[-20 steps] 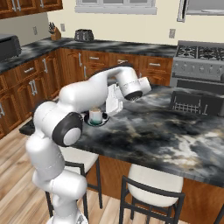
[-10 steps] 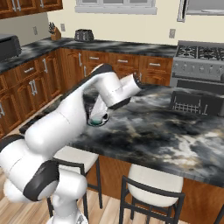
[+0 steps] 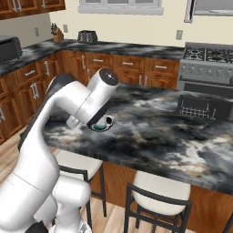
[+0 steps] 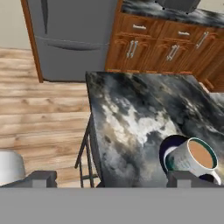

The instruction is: Pick the cup of tea, navigate to the dining table, and place it on the saucer.

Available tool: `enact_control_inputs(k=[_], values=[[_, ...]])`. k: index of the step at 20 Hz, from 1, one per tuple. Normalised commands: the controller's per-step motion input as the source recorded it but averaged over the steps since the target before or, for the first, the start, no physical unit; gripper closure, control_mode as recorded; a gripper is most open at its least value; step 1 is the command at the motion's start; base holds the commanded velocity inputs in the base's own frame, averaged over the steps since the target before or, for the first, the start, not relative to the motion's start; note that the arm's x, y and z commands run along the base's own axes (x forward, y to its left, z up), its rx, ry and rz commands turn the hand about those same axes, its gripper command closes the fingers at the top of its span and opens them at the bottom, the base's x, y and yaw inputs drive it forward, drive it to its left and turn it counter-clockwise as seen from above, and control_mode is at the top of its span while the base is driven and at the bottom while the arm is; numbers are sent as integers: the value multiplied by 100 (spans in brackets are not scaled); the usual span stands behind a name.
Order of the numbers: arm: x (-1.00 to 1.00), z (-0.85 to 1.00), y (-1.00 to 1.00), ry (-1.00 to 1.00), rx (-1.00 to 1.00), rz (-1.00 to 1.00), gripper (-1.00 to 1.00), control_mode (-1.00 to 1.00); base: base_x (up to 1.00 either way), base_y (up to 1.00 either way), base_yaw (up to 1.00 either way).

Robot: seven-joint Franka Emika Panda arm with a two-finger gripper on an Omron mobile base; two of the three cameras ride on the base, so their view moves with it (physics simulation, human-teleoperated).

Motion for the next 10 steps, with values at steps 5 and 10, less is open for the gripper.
enact_control_inputs(k=[5,10], values=[[-100,17,6,10,-1,-27,-100,-100,0,0,0],[-100,11,26,9,1,-28,-100,-100,0,0,0]])
